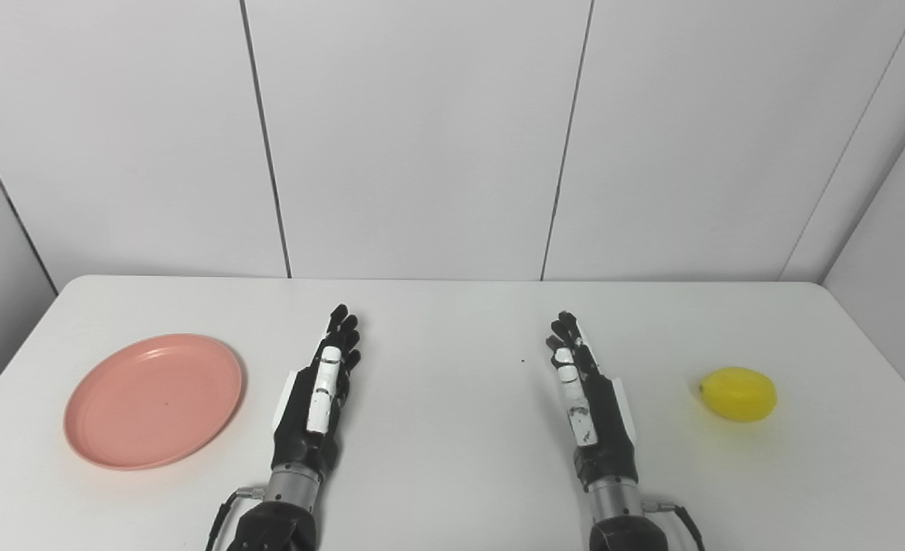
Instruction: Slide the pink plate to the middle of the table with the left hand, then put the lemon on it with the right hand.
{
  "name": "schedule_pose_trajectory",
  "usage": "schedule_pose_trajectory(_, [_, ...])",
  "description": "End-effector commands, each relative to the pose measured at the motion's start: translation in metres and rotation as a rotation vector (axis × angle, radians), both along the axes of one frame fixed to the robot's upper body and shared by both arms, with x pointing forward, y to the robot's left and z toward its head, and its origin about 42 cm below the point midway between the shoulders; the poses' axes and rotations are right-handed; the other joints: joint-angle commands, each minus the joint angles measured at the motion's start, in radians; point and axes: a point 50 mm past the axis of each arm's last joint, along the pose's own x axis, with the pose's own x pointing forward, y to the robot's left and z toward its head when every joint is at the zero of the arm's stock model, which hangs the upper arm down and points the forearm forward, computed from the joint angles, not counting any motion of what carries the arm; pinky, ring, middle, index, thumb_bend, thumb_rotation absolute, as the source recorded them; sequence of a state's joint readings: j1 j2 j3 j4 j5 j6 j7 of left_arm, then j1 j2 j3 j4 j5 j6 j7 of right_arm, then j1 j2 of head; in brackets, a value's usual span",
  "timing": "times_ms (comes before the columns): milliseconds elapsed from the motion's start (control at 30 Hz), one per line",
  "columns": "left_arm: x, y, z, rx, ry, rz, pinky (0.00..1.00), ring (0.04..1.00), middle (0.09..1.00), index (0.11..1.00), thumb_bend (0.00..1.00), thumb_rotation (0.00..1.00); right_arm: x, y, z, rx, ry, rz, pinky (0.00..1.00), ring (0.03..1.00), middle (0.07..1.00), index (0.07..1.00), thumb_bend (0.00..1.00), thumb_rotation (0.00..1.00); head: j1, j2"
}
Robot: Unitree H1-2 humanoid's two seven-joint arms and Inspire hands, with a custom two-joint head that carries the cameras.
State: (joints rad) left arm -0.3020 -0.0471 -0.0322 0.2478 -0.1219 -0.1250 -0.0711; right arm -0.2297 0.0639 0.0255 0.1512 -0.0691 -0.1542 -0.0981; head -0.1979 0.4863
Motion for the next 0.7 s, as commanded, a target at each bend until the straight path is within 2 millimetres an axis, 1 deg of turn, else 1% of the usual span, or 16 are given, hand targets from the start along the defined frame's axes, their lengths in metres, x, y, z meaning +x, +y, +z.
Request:
schedule_pose_trajectory(0, [0.001,0.002,0.002,0.015,-0.016,-0.012,1.00,0.998,0.992,0.982,0.55,1.00,0.007,0.007,0.017,0.010,-0.063,0.007,0.95,0.924,0.934,0.940,0.68,0.95,0.001,0.001])
schedule_pose_trajectory(433, [0.001,0.002,0.002,0.012,-0.016,-0.010,1.00,0.999,0.990,0.980,0.57,1.00,0.007,0.008,0.018,0.021,-0.062,0.008,0.95,0.928,0.935,0.940,0.68,0.94,0.006,0.003])
schedule_pose_trajectory(467, [0.001,0.001,0.002,0.010,-0.020,-0.011,1.00,0.999,0.990,0.979,0.56,1.00,0.007,0.007,0.017,0.022,-0.062,0.010,0.95,0.929,0.936,0.941,0.68,0.94,0.042,-0.004])
schedule_pose_trajectory(500, [0.001,0.001,0.002,0.008,-0.022,-0.012,1.00,0.999,0.990,0.979,0.56,1.00,0.007,0.006,0.017,0.022,-0.062,0.011,0.95,0.930,0.937,0.942,0.68,0.94,0.042,-0.004])
schedule_pose_trajectory(533, [0.000,-0.001,0.001,0.009,-0.026,-0.009,1.00,0.999,0.990,0.979,0.56,1.00,0.006,0.005,0.017,0.021,-0.070,0.009,0.95,0.930,0.937,0.943,0.67,0.94,0.084,-0.011])
schedule_pose_trajectory(567, [0.000,-0.003,0.000,0.010,-0.027,-0.008,1.00,0.992,0.986,0.976,0.55,1.00,0.006,0.004,0.017,0.021,-0.076,0.008,0.93,0.917,0.932,0.940,0.67,0.94,0.084,-0.011])
schedule_pose_trajectory(600, [0.000,-0.006,0.000,0.018,-0.031,-0.005,1.00,0.985,0.980,0.972,0.54,1.00,0.005,0.001,0.016,0.017,-0.083,0.005,0.91,0.910,0.928,0.939,0.67,0.94,0.137,-0.022])
schedule_pose_trajectory(633, [-0.001,-0.008,-0.001,0.024,-0.033,-0.003,1.00,0.984,0.979,0.971,0.54,1.00,0.004,-0.001,0.016,0.014,-0.088,0.003,0.91,0.910,0.928,0.939,0.67,0.94,0.137,-0.022])
schedule_pose_trajectory(667, [-0.002,-0.012,-0.002,0.029,-0.029,0.000,1.00,0.982,0.977,0.970,0.54,1.00,0.003,-0.005,0.016,0.010,-0.088,-0.002,0.91,0.908,0.927,0.939,0.68,0.94,0.190,-0.037])
